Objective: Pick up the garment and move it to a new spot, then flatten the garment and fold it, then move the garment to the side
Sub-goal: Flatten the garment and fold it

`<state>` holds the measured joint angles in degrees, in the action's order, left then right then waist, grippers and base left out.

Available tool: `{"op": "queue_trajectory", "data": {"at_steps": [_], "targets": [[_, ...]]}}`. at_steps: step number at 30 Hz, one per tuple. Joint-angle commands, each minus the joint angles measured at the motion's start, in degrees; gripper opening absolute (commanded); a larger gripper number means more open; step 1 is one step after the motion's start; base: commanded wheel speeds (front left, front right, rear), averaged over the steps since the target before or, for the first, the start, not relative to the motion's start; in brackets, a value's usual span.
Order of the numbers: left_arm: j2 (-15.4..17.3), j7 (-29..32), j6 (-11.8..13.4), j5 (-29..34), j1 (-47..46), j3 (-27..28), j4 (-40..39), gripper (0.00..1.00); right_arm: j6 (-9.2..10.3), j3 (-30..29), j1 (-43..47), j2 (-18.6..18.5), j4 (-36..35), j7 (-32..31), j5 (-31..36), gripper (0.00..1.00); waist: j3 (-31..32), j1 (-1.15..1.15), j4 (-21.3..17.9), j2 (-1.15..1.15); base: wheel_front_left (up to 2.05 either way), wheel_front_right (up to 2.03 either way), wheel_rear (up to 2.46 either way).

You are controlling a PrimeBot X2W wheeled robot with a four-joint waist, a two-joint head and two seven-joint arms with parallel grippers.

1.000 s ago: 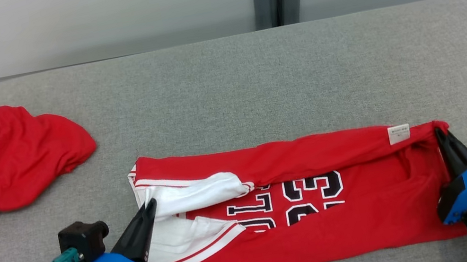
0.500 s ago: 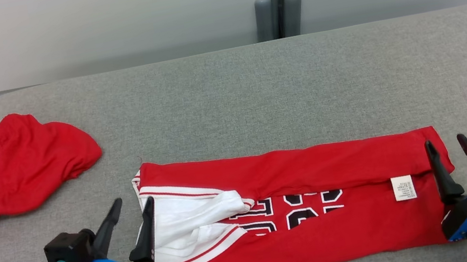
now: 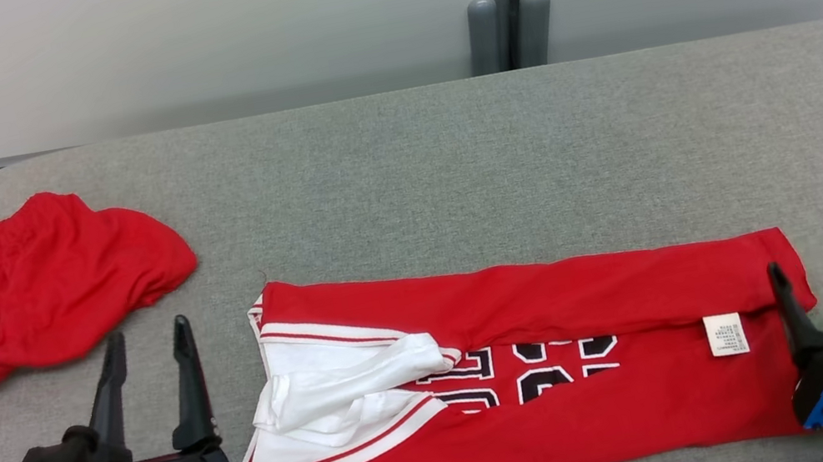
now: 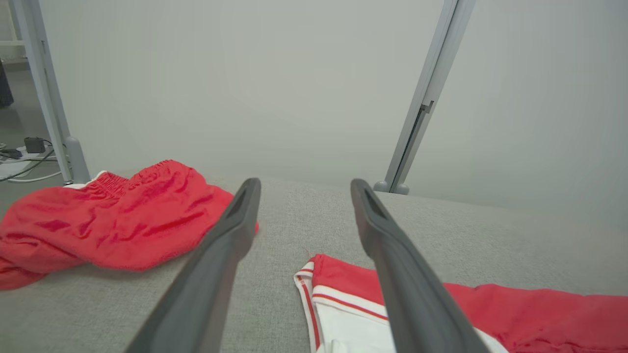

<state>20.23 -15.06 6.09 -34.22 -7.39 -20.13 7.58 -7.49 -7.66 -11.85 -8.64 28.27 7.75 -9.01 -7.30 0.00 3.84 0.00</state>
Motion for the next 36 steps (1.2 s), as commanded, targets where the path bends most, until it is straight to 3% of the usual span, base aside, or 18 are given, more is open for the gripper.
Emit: {"op": "queue_trajectory", "data": {"at_steps": [1, 14, 15, 17, 23, 32, 36], "targets": [[-1.24, -0.15, -0.59, 1.86, 1.08, 2.23, -0.50, 1.00, -0.01, -0.48, -0.02, 0.52, 1.17, -0.59, 0.73, 1.00, -0.26, 0.00, 0.25, 0.00, 0.00, 0.00, 0.00], [-9.94, -0.15, -6.67, 12.66, 5.27, 15.92, 0.03, 1.00, -0.02, 0.16, -0.64, 3.25, 12.95, -1.82, 0.50, 1.00, -0.76, 0.00, 1.18, 0.00, 0.00, 0.00, 0.00], [-10.31, -0.15, -6.93, 13.68, 5.42, 16.53, 0.24, 1.00, -0.03, 0.65, -0.54, 3.69, 13.80, -2.08, -0.02, 0.83, -0.72, 0.00, 1.19, 0.00, 0.00, 0.00, 0.00], [-11.23, -0.15, -7.67, 14.91, 5.61, 17.53, 0.46, 1.00, -0.10, 1.48, -0.44, 4.42, 14.30, -1.44, -1.66, 0.00, -0.57, 0.00, 1.20, 0.00, 0.00, 0.00, 0.00], [-13.20, -0.15, -9.53, 18.08, 5.86, 20.73, 0.77, 1.00, 0.02, 0.99, -1.38, 2.29, 13.51, 1.54, -3.69, 0.00, -0.13, 0.00, 0.81, 0.00, 0.00, 0.00, 0.00], [-15.08, -0.15, -11.24, 20.93, 6.35, 23.68, 1.37, 1.00, 0.03, -7.05, -2.37, -5.10, 11.78, 2.60, -3.78, 0.00, 0.74, 0.00, 0.35, 0.00, 0.00, 0.00, 0.00], [-15.58, -0.15, -11.75, 21.99, 6.63, 24.57, 1.62, 1.00, 0.01, -9.35, -2.96, -6.61, 10.11, 1.71, -2.96, 0.00, 1.07, 0.00, 0.11, 0.00, 0.00, 0.00, 0.00]]}}
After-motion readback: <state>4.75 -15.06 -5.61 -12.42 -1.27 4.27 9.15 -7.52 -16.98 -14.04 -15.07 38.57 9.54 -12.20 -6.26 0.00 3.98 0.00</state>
